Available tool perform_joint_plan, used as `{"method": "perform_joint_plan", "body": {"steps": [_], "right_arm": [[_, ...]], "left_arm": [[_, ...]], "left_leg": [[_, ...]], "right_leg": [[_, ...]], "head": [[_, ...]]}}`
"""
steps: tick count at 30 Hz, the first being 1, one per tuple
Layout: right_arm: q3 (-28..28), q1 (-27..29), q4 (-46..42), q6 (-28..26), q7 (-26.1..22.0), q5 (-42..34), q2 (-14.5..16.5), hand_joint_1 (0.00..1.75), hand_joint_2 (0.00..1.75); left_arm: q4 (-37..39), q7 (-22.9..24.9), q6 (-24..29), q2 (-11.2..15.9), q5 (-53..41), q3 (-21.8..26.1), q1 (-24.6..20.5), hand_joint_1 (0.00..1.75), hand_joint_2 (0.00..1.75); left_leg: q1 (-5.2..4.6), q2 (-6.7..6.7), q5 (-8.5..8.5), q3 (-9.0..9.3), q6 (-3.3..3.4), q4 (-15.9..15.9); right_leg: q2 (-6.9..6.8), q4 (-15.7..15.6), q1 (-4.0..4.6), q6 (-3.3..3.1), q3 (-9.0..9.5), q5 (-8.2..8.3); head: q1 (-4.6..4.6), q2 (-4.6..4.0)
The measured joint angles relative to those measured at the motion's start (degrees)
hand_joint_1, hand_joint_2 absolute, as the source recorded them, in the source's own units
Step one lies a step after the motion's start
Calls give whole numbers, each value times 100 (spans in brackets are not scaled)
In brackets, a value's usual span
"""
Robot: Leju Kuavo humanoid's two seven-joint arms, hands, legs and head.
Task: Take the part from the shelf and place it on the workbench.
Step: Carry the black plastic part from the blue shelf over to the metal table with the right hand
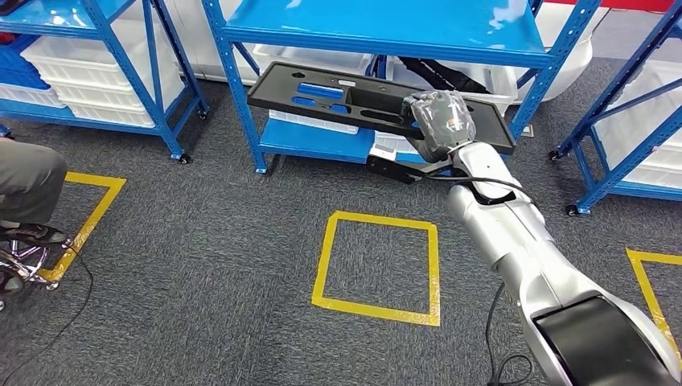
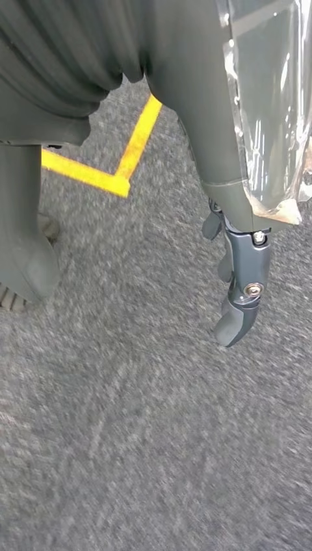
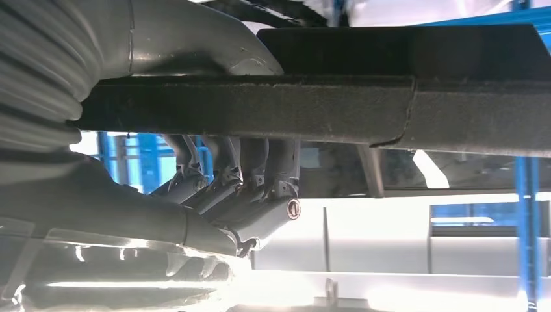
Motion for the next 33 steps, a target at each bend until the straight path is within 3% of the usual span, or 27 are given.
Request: {"method": "perform_joint_plan", "body": {"steps": [3,4,5,6,8,10,11,13,19,20,21,23,25,26,27,28,30,31,33], "right_arm": [[0,4,0,1,24,22,4,138,175],[0,10,0,2,32,27,4,138,175],[0,18,0,3,40,32,4,138,175],[-1,23,0,4,46,33,4,138,175],[-5,24,-3,4,54,34,3,138,175],[-13,11,-10,4,58,34,2,138,175],[-16,6,-13,4,60,34,3,138,175],[-17,0,-15,4,60,34,5,138,175],[-17,0,-15,4,60,34,5,138,175],[-19,1,-16,4,60,34,2,138,175],[-20,0,-17,4,60,35,-4,138,175],[-26,11,-19,5,61,34,-22,138,175],[-31,28,-22,7,70,40,-29,138,175],[-32,36,-26,8,74,46,-30,138,175],[-34,37,-30,9,78,52,-28,138,175],[-34,40,-33,10,78,58,-28,138,175],[-33,40,-33,14,85,67,-28,138,175],[-33,36,-34,15,88,70,-24,138,175],[-33,33,-37,17,93,76,-15,138,175]], "left_arm": [[0,0,-14,4,-20,1,-2,0,175],[0,1,-20,6,-22,1,-3,0,175],[0,1,-26,7,-24,1,-3,0,175],[0,1,-31,8,-25,1,-3,0,175],[0,1,-34,11,-25,1,-7,0,175],[-1,0,-35,16,-25,1,-13,0,175],[-1,0,-36,17,-25,1,-14,0,175],[0,-1,-37,18,-25,1,-12,0,175],[0,-1,-37,18,-25,1,-9,0,175],[0,-1,-37,18,-25,1,-9,0,175],[0,-1,-37,16,-25,1,-10,0,175],[0,0,-39,14,-25,1,-13,0,175],[-1,1,-43,11,-26,1,-15,0,175],[-2,0,-44,10,-26,2,-15,0,175],[-2,-2,-45,10,-27,2,-15,0,175],[-2,-4,-46,10,-27,2,-12,0,175],[-2,-8,-48,9,-28,4,-2,0,175],[-2,-9,-51,8,-30,5,1,0,175],[-2,-11,-58,9,-33,5,-2,0,175]], "left_leg": [[17,-7,-698,-275,-54,909],[17,-8,-823,-338,-66,1206],[18,-8,-836,-332,-71,1363],[18,-7,-749,-224,-67,1318],[16,-8,-506,239,-28,713],[-11,-16,-444,632,30,106],[-27,-21,-472,698,55,-23],[-46,-24,-466,707,79,-66],[-53,-25,-464,700,84,-75],[-48,-20,-432,693,122,-104],[-44,-11,-383,675,166,-138],[-29,17,-184,505,279,-199],[-15,28,72,213,218,-196],[-13,27,178,110,151,-194],[-12,25,264,49,88,-195],[-15,21,315,27,52,-200],[5,15,269,-37,5,-149],[16,14,91,-100,-15,-1],[25,10,-450,-277,-45,598]], "right_leg": [[-7,1,26,-152,-120,118],[-7,6,43,-169,-163,149],[-7,14,57,-175,-207,179],[-6,27,67,-170,-250,204],[-5,58,79,-154,-315,244],[-7,81,97,-107,-366,286],[-9,86,102,-76,-383,306],[-11,88,104,-33,-399,335],[-11,88,103,-21,-401,343],[-10,90,113,7,-415,353],[-6,128,112,32,-457,314],[3,864,76,82,-710,-104],[14,833,7,179,-376,-348],[21,491,1,230,-106,-279],[28,70,12,234,149,-201],[34,33,34,185,147,-187],[21,45,-6,62,76,-109],[14,41,-21,-18,29,-56],[11,41,2,-148,-81,50]], "head": [[-7,0],[-7,0],[-7,0],[-6,0],[-8,0],[-5,0],[-5,0],[-8,0],[-7,0],[-4,0],[-2,0],[15,0],[27,0],[28,0],[25,0],[23,0],[23,0],[23,0],[18,0]]}}
